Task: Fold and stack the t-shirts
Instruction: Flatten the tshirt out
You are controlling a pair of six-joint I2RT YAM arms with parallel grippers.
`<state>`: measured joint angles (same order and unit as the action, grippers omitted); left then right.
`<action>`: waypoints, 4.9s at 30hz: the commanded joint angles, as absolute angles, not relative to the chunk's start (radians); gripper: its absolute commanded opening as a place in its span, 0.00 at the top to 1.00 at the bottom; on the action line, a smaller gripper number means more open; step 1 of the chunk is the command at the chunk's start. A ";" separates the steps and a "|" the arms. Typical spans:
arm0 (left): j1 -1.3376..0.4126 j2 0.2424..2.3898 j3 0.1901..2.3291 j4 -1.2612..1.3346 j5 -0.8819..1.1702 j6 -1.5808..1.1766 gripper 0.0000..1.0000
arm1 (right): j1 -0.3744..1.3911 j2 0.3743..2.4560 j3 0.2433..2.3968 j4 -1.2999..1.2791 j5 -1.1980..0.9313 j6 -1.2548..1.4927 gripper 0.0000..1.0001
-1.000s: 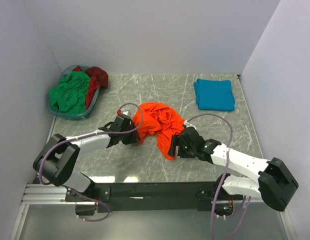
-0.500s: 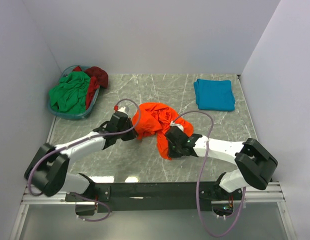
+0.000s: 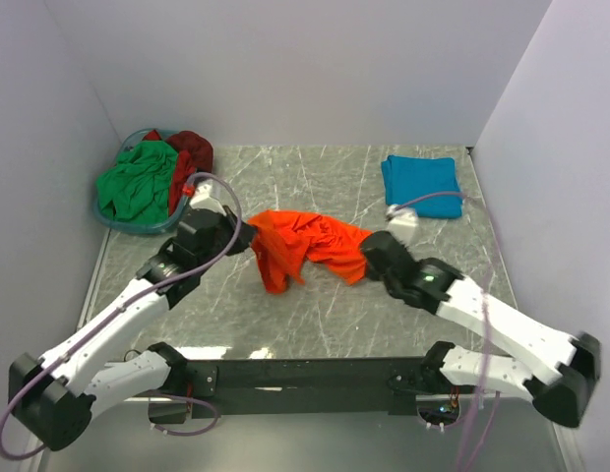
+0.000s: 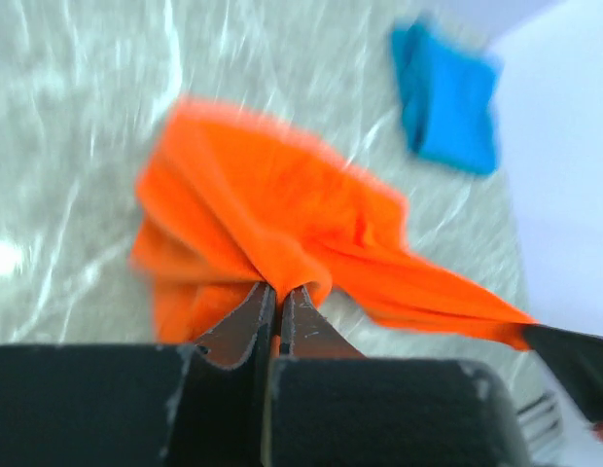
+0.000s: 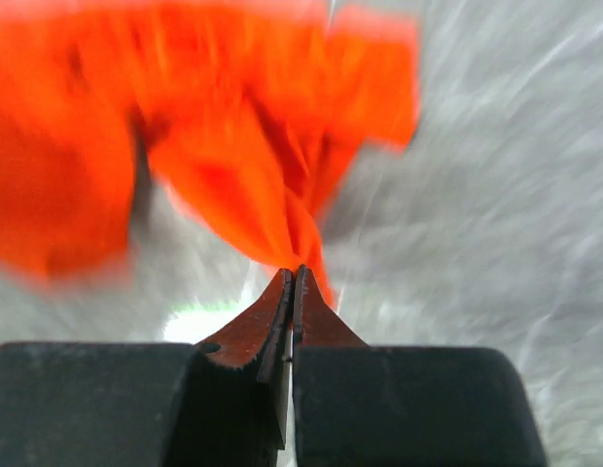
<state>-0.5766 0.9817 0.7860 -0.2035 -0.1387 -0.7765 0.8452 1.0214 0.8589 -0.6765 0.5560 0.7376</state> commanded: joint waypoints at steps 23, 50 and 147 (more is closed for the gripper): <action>-0.580 0.683 1.362 -0.429 -0.804 -0.704 1.00 | 0.796 0.520 1.480 -0.701 0.836 0.370 1.00; -0.335 1.314 0.988 -0.252 -0.288 -0.830 0.94 | 0.433 0.886 0.870 -0.496 0.516 0.436 1.00; -0.393 0.940 1.439 -0.457 -0.454 -0.707 0.99 | 0.250 0.707 1.397 -0.606 0.435 0.299 1.00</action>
